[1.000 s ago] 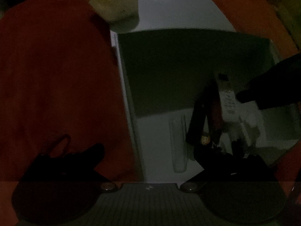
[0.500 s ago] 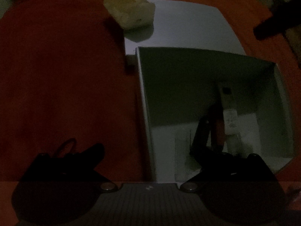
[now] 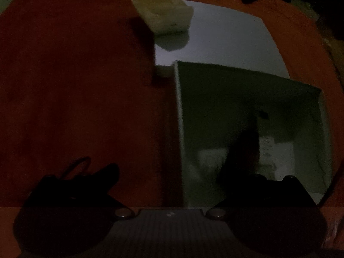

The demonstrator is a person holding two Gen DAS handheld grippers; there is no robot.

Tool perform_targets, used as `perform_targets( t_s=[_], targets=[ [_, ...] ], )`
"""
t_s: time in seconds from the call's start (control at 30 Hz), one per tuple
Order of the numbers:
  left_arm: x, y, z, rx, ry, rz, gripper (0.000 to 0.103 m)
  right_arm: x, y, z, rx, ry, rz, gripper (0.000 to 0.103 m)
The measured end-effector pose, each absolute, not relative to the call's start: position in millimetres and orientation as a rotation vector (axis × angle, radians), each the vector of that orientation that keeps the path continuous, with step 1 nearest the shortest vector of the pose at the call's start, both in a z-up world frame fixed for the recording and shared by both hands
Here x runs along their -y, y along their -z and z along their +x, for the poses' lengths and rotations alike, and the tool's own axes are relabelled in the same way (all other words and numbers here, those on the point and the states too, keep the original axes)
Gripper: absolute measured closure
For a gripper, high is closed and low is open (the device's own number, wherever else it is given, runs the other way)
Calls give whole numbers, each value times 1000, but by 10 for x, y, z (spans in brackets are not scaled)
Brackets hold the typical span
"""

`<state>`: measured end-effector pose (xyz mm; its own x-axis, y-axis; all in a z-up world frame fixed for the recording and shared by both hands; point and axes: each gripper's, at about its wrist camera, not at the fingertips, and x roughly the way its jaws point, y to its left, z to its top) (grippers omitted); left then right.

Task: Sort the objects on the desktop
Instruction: 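Open the right gripper to drop the remote and withdraw, then lower both grippers onto the cream paper-wrapped block on the board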

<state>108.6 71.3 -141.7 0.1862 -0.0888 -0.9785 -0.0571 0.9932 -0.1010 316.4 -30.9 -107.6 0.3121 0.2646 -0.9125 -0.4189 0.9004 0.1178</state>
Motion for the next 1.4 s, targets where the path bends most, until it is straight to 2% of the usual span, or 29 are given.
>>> perform_targets(
  t_s=[0.1, 0.17, 0.27, 0.6, 0.63, 0.7, 0.73, 0.77, 0.83, 0.97, 1.13, 1.27, 1.4],
  targets=[
    [-782, 1462, 1098, -1396, 20, -161, 0, 282, 1190, 3302, -1172, -407, -69, 41],
    [-810, 1474, 1082, -1395, 35, -181, 0, 287, 1269, 3381, -1199, -325, 1, 33],
    [-791, 1467, 1064, -1387, 58, -171, 0, 276, 1365, 3469, -1258, -258, 108, 33],
    [-778, 1520, 955, -1398, 70, -148, 0, -195, 1542, 3533, -1264, -268, 38, 34],
    [-786, 1529, 950, -1399, 67, -149, 0, -243, 1560, 3530, -1252, -274, 25, 36],
    [-802, 1546, 947, -1401, 63, -147, 0, -337, 1595, 3522, -1226, -285, 1, 54],
    [-812, 1548, 953, -1401, 60, -148, 0, -349, 1616, 3521, -1221, -281, -14, 78],
    [-822, 1546, 963, -1400, 57, -151, 0, -358, 1638, 3520, -1218, -278, -28, 85],
    [-847, 1537, 987, -1395, 52, -159, 0, -323, 1658, 3498, -1198, -292, -61, 91],
    [-949, 1448, 1119, -1353, 34, -182, 0, -78, 1648, 3415, -1171, -380, -156, 93],
    [-1126, 1290, 1468, -1187, 12, -114, 0, 434, 1635, 3290, -1153, -528, -331, 93],
    [-1202, 1230, 1860, -1032, 25, -16, 0, 913, 1689, 3229, -1150, -567, -362, 93],
    [-1079, 1290, 2275, -966, 86, 68, 0, 1207, 1754, 3204, -1142, -585, -341, 93]
  ],
)
